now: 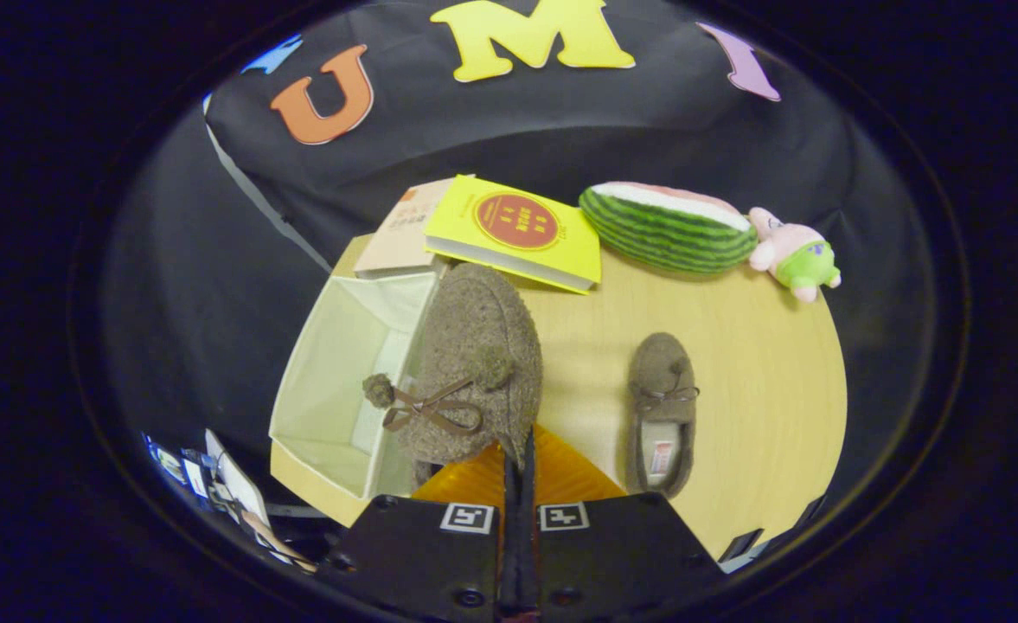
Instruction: Open the storage box then place both shoes into the box .Put the left shoe in first, then the right shoe, with the right side of both shoes facing outward in a uniform manner.
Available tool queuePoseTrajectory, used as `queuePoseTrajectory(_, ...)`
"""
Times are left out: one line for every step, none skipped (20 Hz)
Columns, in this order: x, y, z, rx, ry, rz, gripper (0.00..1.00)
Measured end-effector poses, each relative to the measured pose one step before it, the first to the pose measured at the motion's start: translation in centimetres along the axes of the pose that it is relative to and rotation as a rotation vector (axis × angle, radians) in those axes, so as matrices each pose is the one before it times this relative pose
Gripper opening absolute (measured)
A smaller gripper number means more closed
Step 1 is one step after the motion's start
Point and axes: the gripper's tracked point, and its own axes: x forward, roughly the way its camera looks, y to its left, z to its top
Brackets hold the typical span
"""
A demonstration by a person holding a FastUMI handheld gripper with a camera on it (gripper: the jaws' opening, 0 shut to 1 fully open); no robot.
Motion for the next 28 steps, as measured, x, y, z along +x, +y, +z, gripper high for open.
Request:
queuePoseTrajectory(-0.292,1.490,0.502,0.00094,-0.01159,0.00712,0.06)
queuePoseTrajectory(0.041,1.532,0.373,0.00817,-0.00852,0.00958,0.06)
queuePoseTrajectory(0.106,1.521,0.217,0.00915,-0.00013,0.01142,0.06)
queuePoseTrajectory(0.255,1.490,0.015,0.01286,-0.00013,0.01138,0.06)
queuePoseTrajectory(0.523,1.488,0.173,0.01371,-0.00242,0.00962,0.06)
queuePoseTrajectory(0.443,1.386,-0.011,0.00568,-0.00589,0.00699,0.06)
queuePoseTrajectory(0.640,1.250,0.157,0.00782,-0.00957,0.00294,0.06)
queuePoseTrajectory(0.671,1.154,-0.037,-0.00122,-0.00575,-0.00071,0.06)
queuePoseTrajectory(0.577,1.007,0.044,-0.00109,-0.00502,-0.00092,0.06)
queuePoseTrajectory(0.670,0.920,-0.036,0.01256,-0.00502,-0.00200,0.06)
queuePoseTrajectory(0.654,0.911,-0.104,0.01430,-0.00124,0.00075,0.06)
queuePoseTrajectory(0.705,0.833,-0.154,0.01643,-0.00147,0.00142,0.06)
queuePoseTrajectory(0.939,0.616,-0.066,0.01858,-0.00301,0.00015,0.06)
queuePoseTrajectory(0.842,0.492,-0.044,0.01001,-0.00558,-0.00244,0.06)
queuePoseTrajectory(0.935,0.329,-0.028,-0.00143,-0.00367,-0.00444,0.06)
queuePoseTrajectory(0.768,0.207,-0.301,0.00590,0.00002,-0.00918,0.06)
queuePoseTrajectory(0.731,0.028,-0.473,0.00994,0.00548,-0.01391,0.06)
queuePoseTrajectory(0.707,0.057,-0.494,0.00470,0.00825,-0.01026,0.06)
queuePoseTrajectory(0.648,0.286,-0.461,-0.00012,0.00786,-0.00334,0.06)
queuePoseTrajectory(0.541,0.355,-0.389,-0.00704,0.00463,0.00364,0.06)
queuePoseTrajectory(0.479,0.323,-0.363,-0.00447,0.00170,0.00349,0.06)
queuePoseTrajectory(0.286,0.232,-0.469,-0.00192,0.00480,-0.00164,0.06)
queuePoseTrajectory(0.402,0.136,-0.414,-0.00514,0.00426,-0.00345,0.06)
queuePoseTrajectory(0.308,0.066,-0.280,-0.00757,0.00286,-0.00428,0.06)
queuePoseTrajectory(0.376,0.095,-0.177,-0.00893,-0.00048,-0.00502,0.06)
queuePoseTrajectory(0.229,-0.010,-0.100,-0.01292,-0.00077,-0.00471,0.06)
queuePoseTrajectory(0.184,0.298,0.014,-0.01412,-0.00793,0.00944,0.07)
queuePoseTrajectory(0.066,0.679,0.068,-0.01252,-0.00888,0.03149,0.11)
